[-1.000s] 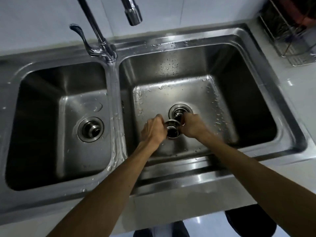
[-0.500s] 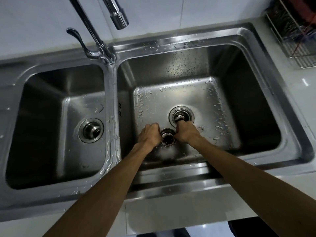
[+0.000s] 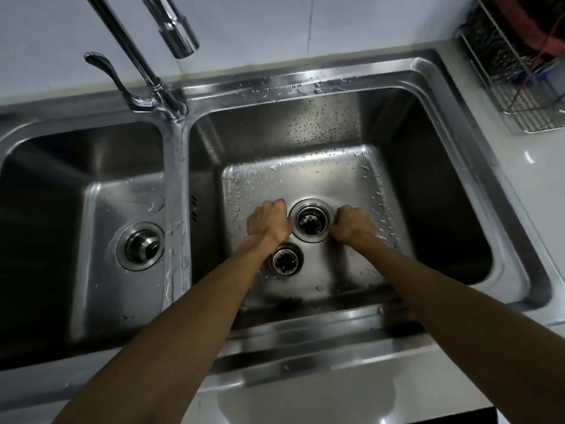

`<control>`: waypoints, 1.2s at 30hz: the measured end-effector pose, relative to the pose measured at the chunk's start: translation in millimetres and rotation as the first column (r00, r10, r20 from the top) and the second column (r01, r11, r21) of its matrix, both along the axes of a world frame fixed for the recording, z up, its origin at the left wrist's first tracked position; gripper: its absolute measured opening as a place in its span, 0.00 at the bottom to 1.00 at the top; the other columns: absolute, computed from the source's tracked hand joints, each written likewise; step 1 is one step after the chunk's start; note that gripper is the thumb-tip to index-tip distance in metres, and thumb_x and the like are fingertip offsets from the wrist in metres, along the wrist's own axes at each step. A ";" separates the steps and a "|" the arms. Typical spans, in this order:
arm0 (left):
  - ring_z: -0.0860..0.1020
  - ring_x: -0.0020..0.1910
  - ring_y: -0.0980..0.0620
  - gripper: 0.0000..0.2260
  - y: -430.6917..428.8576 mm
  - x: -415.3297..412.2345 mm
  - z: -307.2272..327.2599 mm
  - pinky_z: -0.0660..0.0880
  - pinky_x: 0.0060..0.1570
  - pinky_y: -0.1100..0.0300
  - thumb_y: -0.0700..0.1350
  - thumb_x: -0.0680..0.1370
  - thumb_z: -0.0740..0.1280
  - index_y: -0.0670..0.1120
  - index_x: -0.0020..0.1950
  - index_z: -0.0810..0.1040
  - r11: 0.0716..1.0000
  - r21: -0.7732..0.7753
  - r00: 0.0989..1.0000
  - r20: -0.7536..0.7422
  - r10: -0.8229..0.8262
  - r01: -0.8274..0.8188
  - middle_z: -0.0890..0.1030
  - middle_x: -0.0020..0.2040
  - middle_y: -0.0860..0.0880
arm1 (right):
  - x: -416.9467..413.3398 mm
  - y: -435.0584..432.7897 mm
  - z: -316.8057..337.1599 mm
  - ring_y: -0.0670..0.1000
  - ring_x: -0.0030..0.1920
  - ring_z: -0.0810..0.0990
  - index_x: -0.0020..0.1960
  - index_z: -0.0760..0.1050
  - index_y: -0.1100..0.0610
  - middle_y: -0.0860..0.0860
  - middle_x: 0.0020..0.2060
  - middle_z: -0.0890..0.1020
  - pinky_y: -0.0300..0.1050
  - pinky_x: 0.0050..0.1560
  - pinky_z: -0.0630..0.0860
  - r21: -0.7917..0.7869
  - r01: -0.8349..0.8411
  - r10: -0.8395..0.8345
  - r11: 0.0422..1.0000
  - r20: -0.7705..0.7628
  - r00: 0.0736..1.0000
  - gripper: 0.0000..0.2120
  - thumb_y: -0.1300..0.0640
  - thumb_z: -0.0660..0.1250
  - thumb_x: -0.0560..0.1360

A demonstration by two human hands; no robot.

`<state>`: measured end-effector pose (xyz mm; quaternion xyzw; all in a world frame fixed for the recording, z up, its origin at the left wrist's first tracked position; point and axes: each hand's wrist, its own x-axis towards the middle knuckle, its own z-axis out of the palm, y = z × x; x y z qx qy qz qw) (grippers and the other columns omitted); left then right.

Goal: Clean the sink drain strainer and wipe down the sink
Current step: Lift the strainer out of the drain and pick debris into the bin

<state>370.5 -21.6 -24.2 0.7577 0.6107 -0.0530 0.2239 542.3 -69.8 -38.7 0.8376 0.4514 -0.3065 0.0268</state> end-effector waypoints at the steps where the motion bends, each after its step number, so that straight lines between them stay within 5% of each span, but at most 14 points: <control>1: 0.79 0.53 0.41 0.12 5.2 9.0 -2.7 0.71 0.45 0.52 0.51 0.80 0.67 0.45 0.57 0.77 1.000 0.002 1.000 0.002 -0.009 0.009 0.80 0.55 0.43 | 4.3 4.0 -4.2 0.61 0.55 0.81 0.59 0.78 0.58 0.59 0.55 0.81 0.52 0.54 0.80 0.014 0.002 -0.003 1.000 0.013 1.000 0.16 0.52 0.69 0.74; 7: 0.77 0.58 0.41 0.14 29.3 47.6 -25.8 0.70 0.47 0.52 0.49 0.78 0.69 0.45 0.61 0.76 0.990 -0.014 0.986 -0.093 -0.142 0.141 0.77 0.59 0.42 | 3.0 24.6 -32.7 0.60 0.54 0.81 0.57 0.77 0.55 0.56 0.53 0.81 0.48 0.48 0.73 0.072 -0.063 0.053 0.995 0.131 0.990 0.25 0.37 0.71 0.71; 17: 0.78 0.59 0.43 0.18 25.8 54.0 -52.4 0.75 0.52 0.52 0.47 0.76 0.72 0.44 0.63 0.75 0.985 0.036 0.955 -0.256 -0.152 0.167 0.79 0.60 0.44 | 2.6 31.8 -41.1 0.57 0.51 0.82 0.59 0.78 0.53 0.54 0.51 0.82 0.45 0.42 0.70 0.054 -0.173 0.153 0.983 0.269 0.951 0.25 0.38 0.72 0.69; 22: 0.78 0.59 0.41 0.26 25.3 54.3 -46.3 0.73 0.50 0.51 0.52 0.75 0.73 0.42 0.66 0.69 0.992 0.067 0.975 -0.204 -0.087 0.103 0.79 0.59 0.42 | 2.4 38.4 -26.2 0.57 0.51 0.83 0.59 0.77 0.54 0.53 0.50 0.82 0.46 0.41 0.71 0.063 -0.170 0.151 0.983 0.229 0.962 0.27 0.36 0.71 0.69; 27: 0.78 0.54 0.39 0.22 14.6 47.4 -24.4 0.67 0.43 0.52 0.52 0.75 0.72 0.43 0.62 0.72 0.992 0.098 0.993 -0.088 -0.076 0.085 0.79 0.55 0.41 | 7.7 34.7 4.6 0.56 0.45 0.81 0.55 0.77 0.56 0.53 0.40 0.76 0.48 0.45 0.80 0.089 -0.072 0.064 0.993 0.092 0.994 0.22 0.43 0.76 0.68; 36: 0.78 0.59 0.39 0.21 -47.0 64.2 -0.2 0.74 0.50 0.50 0.53 0.73 0.72 0.46 0.62 0.75 0.989 -0.026 0.990 0.006 -0.144 0.144 0.80 0.59 0.42 | 41.5 -31.5 26.5 0.57 0.49 0.83 0.54 0.81 0.54 0.56 0.48 0.84 0.45 0.46 0.79 -0.033 -0.150 0.152 0.988 0.068 0.986 0.19 0.43 0.73 0.69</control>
